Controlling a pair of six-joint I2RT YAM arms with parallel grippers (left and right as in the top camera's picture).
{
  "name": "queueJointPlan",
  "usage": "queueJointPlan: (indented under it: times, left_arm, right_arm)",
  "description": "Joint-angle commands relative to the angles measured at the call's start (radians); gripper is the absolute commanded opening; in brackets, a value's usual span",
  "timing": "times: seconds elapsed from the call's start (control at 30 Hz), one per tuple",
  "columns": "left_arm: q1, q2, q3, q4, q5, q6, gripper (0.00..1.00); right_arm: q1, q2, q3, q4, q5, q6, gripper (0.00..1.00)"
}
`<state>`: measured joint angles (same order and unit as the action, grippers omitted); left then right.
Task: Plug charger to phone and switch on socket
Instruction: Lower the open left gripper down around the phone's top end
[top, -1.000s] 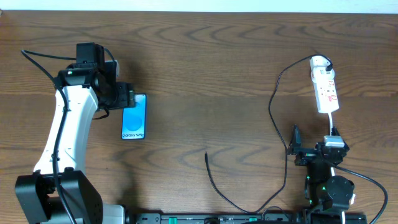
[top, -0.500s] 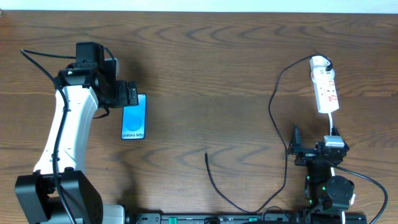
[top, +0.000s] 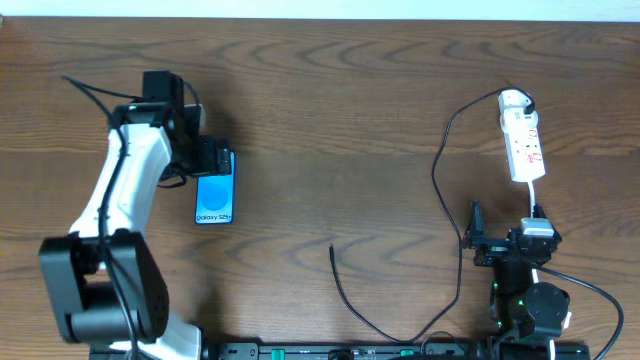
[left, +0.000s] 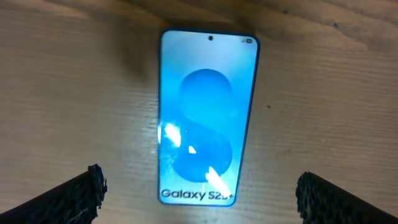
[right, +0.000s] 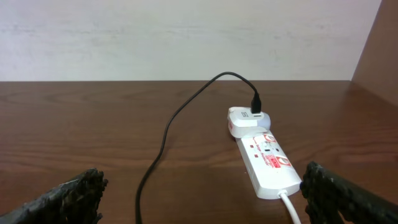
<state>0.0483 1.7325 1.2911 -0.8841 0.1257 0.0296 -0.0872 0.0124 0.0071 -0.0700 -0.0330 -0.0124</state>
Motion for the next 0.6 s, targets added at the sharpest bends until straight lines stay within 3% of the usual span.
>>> queueJointPlan:
  times: [0.0, 0.57]
  left_arm:
    - [-0.009, 0.046, 0.022, 0.008, -0.014, 0.020, 1.00]
    - [-0.011, 0.180, 0.022, 0.051, -0.014, 0.023, 1.00]
  right_arm:
    - [0.005, -0.006, -0.002, -0.005, 0.005, -0.011, 0.99]
    - [0.005, -0.006, -0.002, -0.005, 0.005, -0.011, 0.99]
